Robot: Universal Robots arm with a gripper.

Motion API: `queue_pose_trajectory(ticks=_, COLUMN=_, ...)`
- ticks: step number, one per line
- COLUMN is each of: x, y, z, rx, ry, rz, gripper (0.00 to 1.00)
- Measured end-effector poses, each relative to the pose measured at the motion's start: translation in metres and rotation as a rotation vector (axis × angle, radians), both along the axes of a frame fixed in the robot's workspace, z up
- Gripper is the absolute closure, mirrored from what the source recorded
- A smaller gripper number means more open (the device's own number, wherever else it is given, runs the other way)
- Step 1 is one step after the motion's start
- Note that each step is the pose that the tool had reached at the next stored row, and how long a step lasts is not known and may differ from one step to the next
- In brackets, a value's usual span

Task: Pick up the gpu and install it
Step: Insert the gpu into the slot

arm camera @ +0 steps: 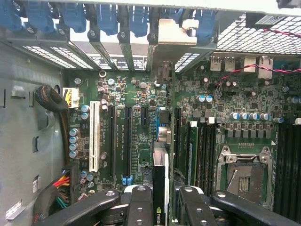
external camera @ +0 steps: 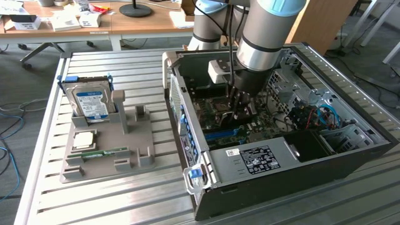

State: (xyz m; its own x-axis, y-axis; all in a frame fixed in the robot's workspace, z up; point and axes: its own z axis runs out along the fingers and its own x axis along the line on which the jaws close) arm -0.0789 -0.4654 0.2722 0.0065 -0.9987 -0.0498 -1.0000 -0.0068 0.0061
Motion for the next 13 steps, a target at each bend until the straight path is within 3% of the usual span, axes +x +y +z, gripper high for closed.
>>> queue_pose_trajectory(ticks=13, x=-0.0038, y=0.0001, z=-0.0012, rx=0.0002, ry=-0.0001, rz=0.000, gripper=0.74)
